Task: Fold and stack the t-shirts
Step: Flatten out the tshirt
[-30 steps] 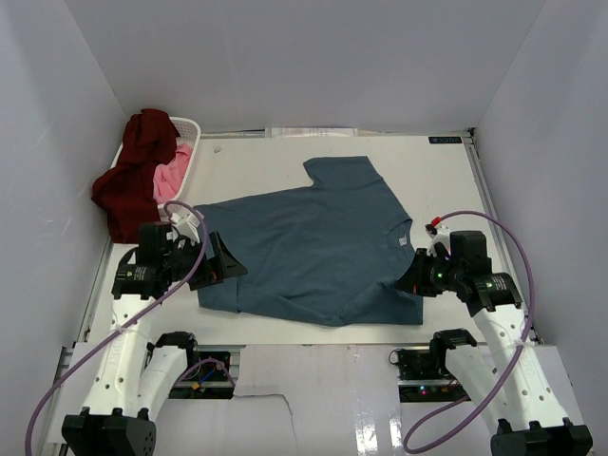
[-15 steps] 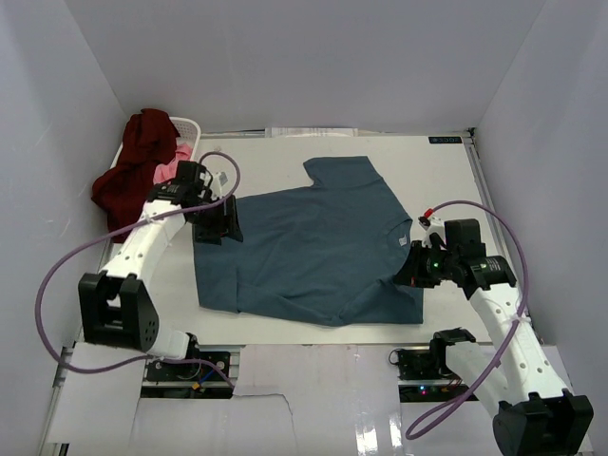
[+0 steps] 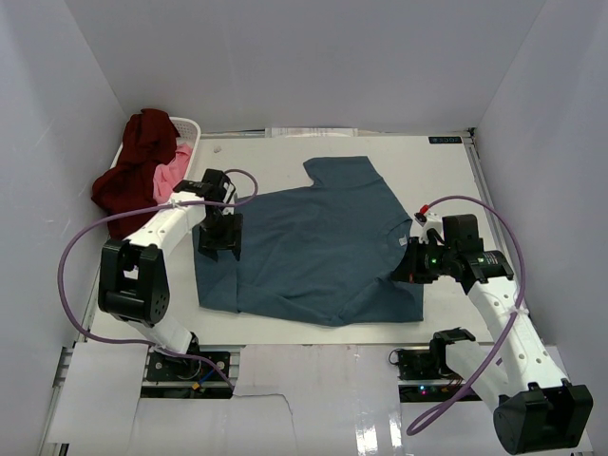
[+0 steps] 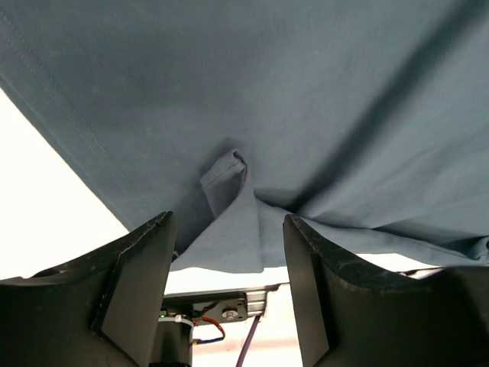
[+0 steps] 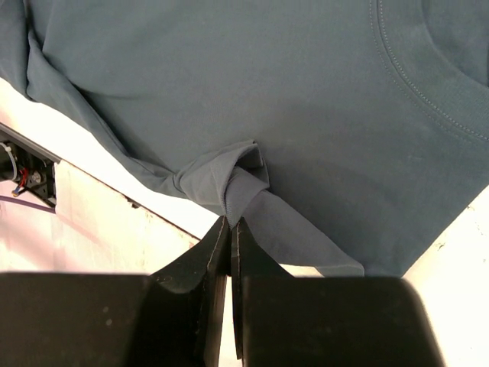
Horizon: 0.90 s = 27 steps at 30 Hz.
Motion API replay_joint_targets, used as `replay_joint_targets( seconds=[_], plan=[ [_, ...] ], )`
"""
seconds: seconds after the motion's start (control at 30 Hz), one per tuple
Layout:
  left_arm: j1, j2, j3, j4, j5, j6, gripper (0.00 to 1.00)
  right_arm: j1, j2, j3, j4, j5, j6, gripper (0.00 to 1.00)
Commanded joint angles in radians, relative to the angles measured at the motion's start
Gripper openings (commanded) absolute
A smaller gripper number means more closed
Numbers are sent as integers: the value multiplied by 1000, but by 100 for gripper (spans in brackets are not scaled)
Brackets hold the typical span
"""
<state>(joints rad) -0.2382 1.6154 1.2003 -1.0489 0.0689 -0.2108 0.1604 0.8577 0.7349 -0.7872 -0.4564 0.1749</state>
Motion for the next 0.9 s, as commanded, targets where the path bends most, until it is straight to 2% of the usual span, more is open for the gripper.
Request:
replay_joint_targets(
  seconds=[0.0, 0.33, 0.53, 0.87],
  plan=[
    [-15, -2, -5, -8, -41, -12, 69, 7, -19, 18, 28, -27, -14, 8],
    [-61, 110, 7, -8, -43, -7, 66, 7, -26, 18, 25, -22, -11, 8],
    [-69, 133, 5, -5, -46, -10, 55, 7, -31, 17, 28, -19, -9, 8],
    [-81, 179, 4, -5, -54, -13, 54, 7, -37, 17, 25, -19, -8, 8]
  ],
)
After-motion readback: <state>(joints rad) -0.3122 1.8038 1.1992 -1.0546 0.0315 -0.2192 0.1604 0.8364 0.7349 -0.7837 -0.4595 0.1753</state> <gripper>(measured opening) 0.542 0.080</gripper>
